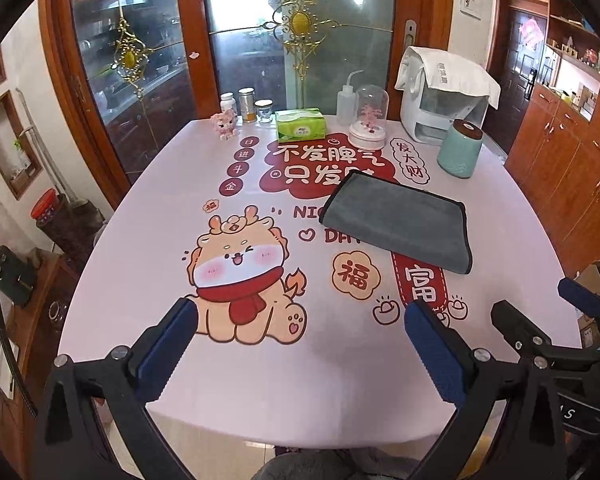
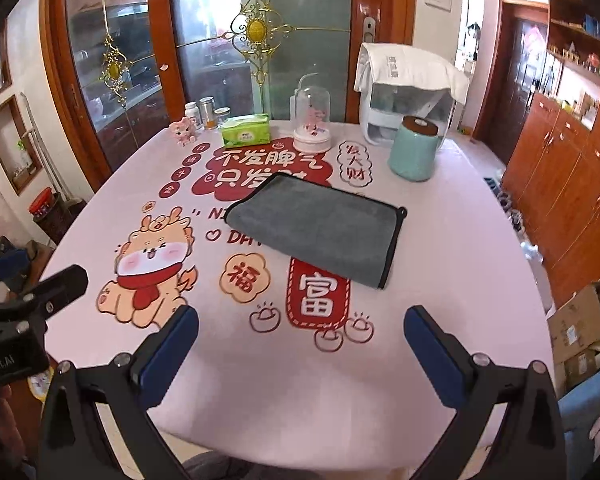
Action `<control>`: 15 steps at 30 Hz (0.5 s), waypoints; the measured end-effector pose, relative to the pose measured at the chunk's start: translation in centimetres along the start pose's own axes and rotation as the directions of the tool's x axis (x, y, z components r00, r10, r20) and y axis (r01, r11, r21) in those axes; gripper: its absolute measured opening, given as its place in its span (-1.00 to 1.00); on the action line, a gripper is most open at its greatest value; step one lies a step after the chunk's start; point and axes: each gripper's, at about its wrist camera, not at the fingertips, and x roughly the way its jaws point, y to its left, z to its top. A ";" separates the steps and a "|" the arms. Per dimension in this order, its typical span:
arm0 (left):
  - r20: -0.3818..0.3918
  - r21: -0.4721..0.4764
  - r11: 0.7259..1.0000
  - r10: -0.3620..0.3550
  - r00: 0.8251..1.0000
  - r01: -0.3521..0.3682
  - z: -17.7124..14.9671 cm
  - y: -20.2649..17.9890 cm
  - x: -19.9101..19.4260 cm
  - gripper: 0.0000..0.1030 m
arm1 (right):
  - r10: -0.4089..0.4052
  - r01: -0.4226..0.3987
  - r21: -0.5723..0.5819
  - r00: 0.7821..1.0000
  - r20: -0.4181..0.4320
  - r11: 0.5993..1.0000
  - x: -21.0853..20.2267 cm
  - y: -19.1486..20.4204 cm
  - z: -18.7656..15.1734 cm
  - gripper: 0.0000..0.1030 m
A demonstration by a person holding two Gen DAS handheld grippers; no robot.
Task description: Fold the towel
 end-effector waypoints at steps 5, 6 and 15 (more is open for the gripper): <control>-0.008 -0.014 1.000 -0.019 1.000 0.019 -0.2 0.4 -1.0 0.99 | -0.021 0.021 0.019 0.999 0.028 1.000 -1.3 0.4 -0.3 1.00; -0.009 -0.012 1.000 -0.023 1.000 0.023 -0.2 0.4 -1.2 0.99 | -0.024 0.023 0.021 0.999 0.030 1.000 -1.5 0.6 -0.3 1.00; -0.006 0.014 1.000 0.000 1.000 0.000 0.3 1.4 -1.7 0.99 | -0.064 0.062 0.049 0.997 0.044 0.997 -2.5 2.0 0.0 1.00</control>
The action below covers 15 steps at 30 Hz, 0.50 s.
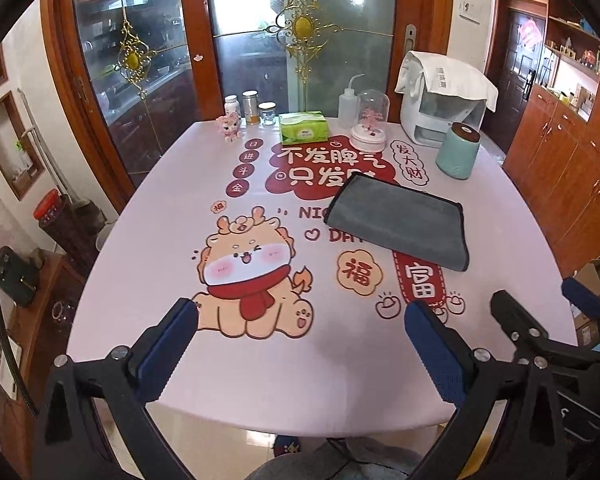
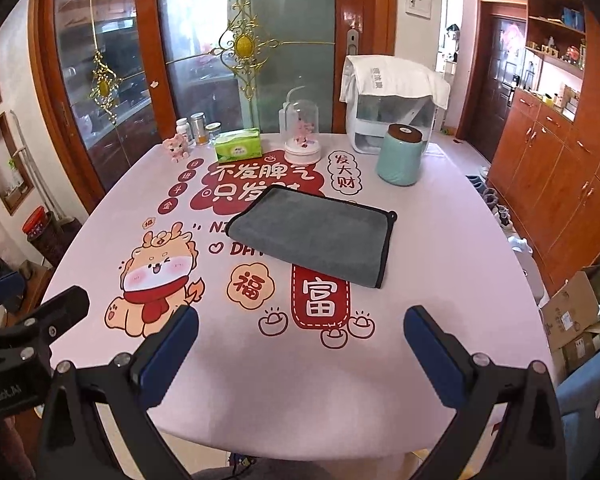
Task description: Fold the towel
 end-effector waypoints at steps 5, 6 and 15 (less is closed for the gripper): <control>-0.001 0.009 1.000 0.002 1.000 -0.002 0.5 0.8 0.2 0.99 | -0.027 0.027 0.017 1.000 0.010 0.999 -0.4 0.7 0.3 1.00; 0.002 0.012 1.000 0.001 1.000 -0.001 0.6 0.9 0.2 0.99 | -0.032 0.032 0.019 0.999 0.011 0.999 -0.4 0.8 0.3 1.00; 0.013 0.026 1.000 -0.005 1.000 0.005 1.2 1.3 0.6 0.99 | -0.064 0.064 0.035 0.998 0.009 0.997 -0.3 1.5 0.7 1.00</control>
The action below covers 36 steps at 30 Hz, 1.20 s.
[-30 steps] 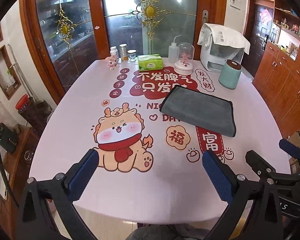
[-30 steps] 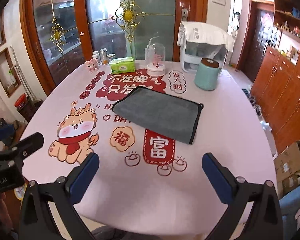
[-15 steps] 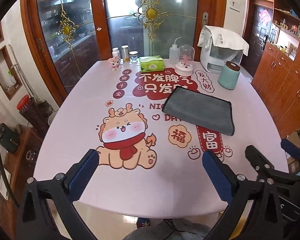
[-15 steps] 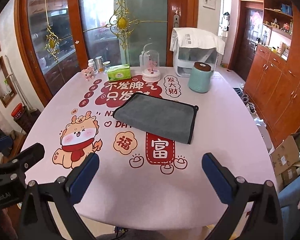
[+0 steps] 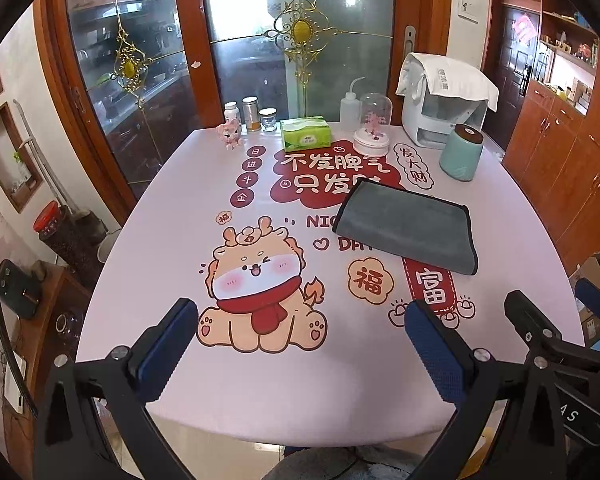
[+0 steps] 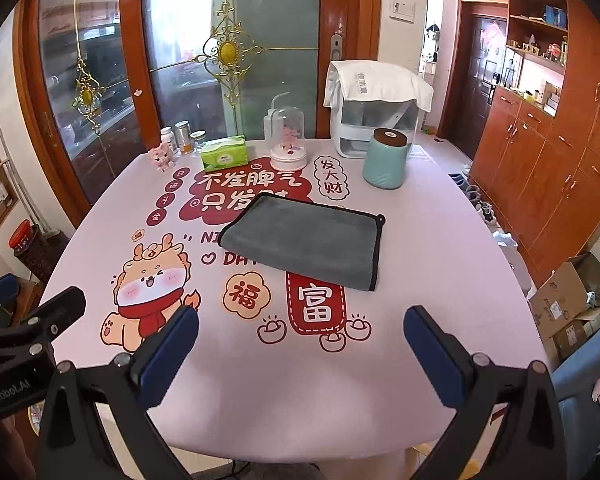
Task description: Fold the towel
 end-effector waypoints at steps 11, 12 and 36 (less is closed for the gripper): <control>-0.014 -0.001 1.000 0.001 1.000 -0.001 0.5 0.6 1.0 0.99 | -0.011 0.011 -0.003 1.000 0.003 1.000 0.0 0.5 0.2 1.00; -0.016 0.000 1.000 0.001 1.000 -0.001 0.5 0.6 1.1 0.99 | -0.011 0.011 -0.003 1.000 0.003 1.000 0.0 0.5 0.2 1.00; -0.043 -0.013 1.000 0.004 0.999 -0.004 -0.5 1.5 1.4 0.99 | -0.013 0.013 0.003 1.000 -0.013 1.000 0.2 1.1 -0.5 1.00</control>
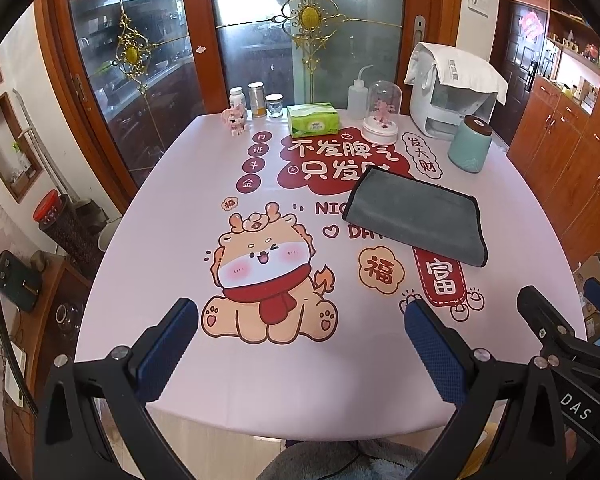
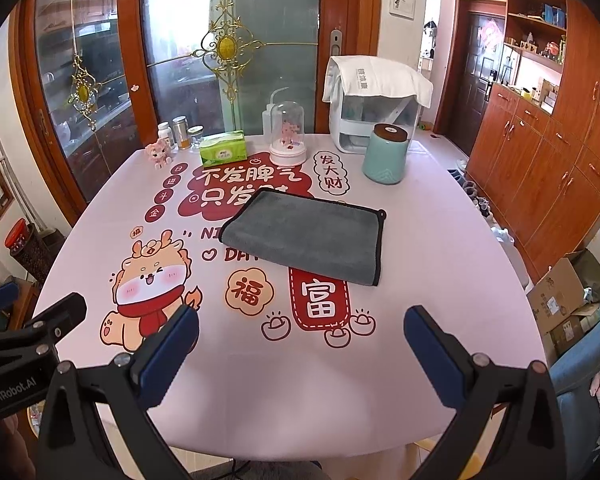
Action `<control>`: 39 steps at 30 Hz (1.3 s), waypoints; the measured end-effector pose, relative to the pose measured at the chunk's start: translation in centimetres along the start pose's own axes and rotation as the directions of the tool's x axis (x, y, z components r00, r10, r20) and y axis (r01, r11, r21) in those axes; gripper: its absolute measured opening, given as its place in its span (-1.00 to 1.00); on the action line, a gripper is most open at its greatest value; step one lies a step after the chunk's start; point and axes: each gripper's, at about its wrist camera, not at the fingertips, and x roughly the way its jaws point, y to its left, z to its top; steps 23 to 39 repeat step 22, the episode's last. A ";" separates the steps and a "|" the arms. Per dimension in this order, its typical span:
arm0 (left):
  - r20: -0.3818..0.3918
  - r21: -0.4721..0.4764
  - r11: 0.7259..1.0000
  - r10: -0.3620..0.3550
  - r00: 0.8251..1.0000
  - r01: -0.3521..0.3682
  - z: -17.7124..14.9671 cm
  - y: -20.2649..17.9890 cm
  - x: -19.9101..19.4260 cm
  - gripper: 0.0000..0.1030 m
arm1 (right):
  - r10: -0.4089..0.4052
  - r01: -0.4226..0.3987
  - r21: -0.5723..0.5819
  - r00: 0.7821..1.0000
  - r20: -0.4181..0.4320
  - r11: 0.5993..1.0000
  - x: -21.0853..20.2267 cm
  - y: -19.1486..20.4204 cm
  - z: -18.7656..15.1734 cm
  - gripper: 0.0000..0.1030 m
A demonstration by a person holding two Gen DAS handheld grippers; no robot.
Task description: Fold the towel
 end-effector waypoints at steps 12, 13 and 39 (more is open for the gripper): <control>0.000 0.002 1.000 -0.001 1.000 0.001 -0.3 -0.1 -0.1 0.99 | 0.001 -0.001 0.000 1.000 -0.002 1.000 0.0 -0.1 0.0 1.00; 0.000 0.002 1.000 -0.001 1.000 0.001 -0.2 -0.1 -0.1 0.99 | 0.001 -0.001 0.000 1.000 -0.002 1.000 0.0 -0.1 0.0 1.00; -0.003 0.003 1.000 0.000 1.000 0.000 -0.4 -0.4 -0.2 0.99 | 0.001 -0.001 0.000 1.000 -0.003 1.000 0.0 -0.1 0.0 1.00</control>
